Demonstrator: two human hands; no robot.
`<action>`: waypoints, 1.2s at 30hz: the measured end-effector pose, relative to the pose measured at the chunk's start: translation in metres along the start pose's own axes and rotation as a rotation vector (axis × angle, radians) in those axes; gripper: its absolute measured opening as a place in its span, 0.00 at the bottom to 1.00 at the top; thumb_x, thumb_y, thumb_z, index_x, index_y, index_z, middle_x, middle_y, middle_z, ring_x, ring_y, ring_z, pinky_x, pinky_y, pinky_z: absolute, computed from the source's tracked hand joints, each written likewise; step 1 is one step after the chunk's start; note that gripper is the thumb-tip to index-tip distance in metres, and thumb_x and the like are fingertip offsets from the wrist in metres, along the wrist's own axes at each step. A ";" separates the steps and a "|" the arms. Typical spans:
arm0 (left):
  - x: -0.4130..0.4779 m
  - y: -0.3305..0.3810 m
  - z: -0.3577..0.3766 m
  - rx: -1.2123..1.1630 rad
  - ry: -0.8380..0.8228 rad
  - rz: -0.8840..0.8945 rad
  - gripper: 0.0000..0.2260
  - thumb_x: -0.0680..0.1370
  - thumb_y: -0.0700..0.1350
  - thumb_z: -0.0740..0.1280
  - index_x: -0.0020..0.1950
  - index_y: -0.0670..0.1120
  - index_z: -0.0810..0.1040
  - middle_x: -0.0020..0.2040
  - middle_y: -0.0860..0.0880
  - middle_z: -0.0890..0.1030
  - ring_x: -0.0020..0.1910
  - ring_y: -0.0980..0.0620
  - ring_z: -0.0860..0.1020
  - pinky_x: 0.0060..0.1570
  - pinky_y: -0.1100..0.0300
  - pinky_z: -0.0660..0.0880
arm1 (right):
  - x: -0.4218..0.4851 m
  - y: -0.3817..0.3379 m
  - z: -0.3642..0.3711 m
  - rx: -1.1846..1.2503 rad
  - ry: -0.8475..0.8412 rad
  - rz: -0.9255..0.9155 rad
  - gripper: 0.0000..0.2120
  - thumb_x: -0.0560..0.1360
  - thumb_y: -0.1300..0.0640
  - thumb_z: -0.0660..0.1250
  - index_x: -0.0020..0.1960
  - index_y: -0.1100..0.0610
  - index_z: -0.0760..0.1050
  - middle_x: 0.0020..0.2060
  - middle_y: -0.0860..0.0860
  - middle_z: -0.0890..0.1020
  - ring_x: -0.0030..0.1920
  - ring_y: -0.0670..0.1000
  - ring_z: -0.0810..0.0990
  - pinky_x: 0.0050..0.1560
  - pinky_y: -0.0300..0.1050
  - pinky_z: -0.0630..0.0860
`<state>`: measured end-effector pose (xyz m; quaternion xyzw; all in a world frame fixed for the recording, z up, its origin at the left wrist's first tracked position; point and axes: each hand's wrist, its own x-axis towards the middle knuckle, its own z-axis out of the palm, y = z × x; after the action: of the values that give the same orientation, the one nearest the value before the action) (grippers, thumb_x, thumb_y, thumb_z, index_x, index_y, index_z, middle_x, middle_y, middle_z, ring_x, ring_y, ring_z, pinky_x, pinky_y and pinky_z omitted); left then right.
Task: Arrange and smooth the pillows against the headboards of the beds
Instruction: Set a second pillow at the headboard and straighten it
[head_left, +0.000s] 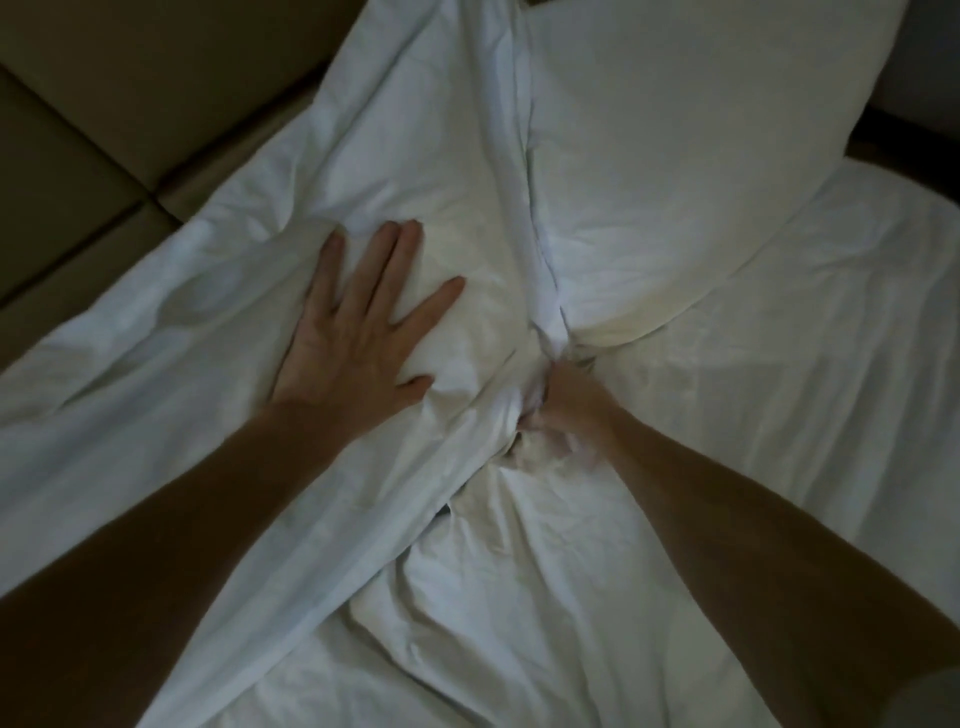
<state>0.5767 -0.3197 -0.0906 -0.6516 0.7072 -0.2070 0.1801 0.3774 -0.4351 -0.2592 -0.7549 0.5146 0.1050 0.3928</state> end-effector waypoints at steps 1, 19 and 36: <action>-0.001 -0.002 -0.003 -0.008 0.003 0.010 0.44 0.74 0.68 0.62 0.82 0.55 0.43 0.81 0.37 0.40 0.81 0.39 0.43 0.77 0.34 0.46 | -0.002 -0.007 -0.002 -0.066 0.002 0.034 0.30 0.69 0.48 0.76 0.67 0.56 0.71 0.61 0.55 0.80 0.59 0.57 0.81 0.57 0.54 0.79; -0.220 -0.100 -0.019 -0.156 0.072 -0.028 0.34 0.82 0.58 0.59 0.82 0.42 0.53 0.81 0.38 0.55 0.80 0.41 0.56 0.78 0.44 0.57 | -0.147 -0.184 -0.008 -0.505 0.766 -1.098 0.31 0.75 0.60 0.62 0.77 0.60 0.62 0.77 0.62 0.61 0.78 0.61 0.59 0.76 0.58 0.58; -0.392 -0.117 -0.001 -0.123 0.125 -0.484 0.32 0.82 0.57 0.58 0.81 0.41 0.58 0.79 0.36 0.61 0.80 0.38 0.58 0.77 0.37 0.53 | -0.204 -0.293 0.004 -0.726 0.525 -1.268 0.21 0.73 0.57 0.63 0.67 0.56 0.72 0.59 0.55 0.76 0.59 0.57 0.74 0.63 0.52 0.69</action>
<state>0.7092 0.0631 -0.0337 -0.7976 0.5516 -0.2406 0.0414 0.5389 -0.2430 -0.0049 -0.9867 -0.0061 -0.1599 -0.0287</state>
